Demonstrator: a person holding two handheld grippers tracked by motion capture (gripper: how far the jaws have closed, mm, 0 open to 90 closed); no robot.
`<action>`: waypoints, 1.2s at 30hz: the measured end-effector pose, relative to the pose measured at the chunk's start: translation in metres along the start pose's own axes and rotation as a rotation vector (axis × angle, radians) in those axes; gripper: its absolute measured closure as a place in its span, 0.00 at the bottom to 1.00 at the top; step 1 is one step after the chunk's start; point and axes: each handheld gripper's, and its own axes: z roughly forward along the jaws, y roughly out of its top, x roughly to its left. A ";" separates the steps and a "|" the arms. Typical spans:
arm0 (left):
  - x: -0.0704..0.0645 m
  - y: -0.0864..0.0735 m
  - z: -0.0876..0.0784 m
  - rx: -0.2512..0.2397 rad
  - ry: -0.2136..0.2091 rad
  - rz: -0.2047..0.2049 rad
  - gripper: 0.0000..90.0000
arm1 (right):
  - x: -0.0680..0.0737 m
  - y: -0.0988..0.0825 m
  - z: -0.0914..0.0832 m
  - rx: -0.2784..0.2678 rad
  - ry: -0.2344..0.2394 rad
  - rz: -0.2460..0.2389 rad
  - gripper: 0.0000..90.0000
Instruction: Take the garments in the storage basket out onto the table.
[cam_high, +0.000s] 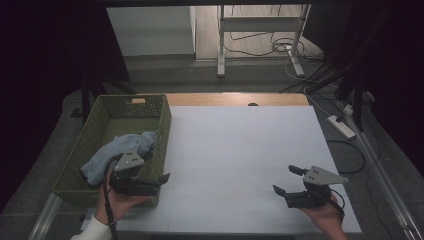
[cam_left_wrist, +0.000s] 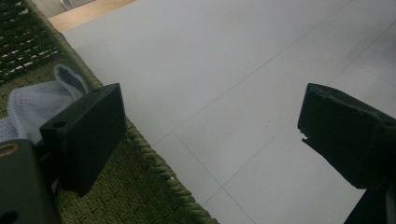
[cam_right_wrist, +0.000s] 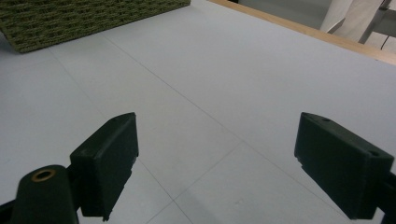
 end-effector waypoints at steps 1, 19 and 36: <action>0.001 0.001 -0.001 -0.001 0.000 -0.002 0.09 | 0.000 0.000 0.000 0.000 0.000 0.000 0.15; 0.023 0.011 -0.003 0.023 0.010 -0.020 0.09 | 0.001 -0.002 0.003 0.020 0.000 -0.009 0.15; 0.048 0.020 -0.006 0.054 0.027 -0.038 0.09 | 0.000 -0.003 0.004 0.033 -0.002 -0.016 0.16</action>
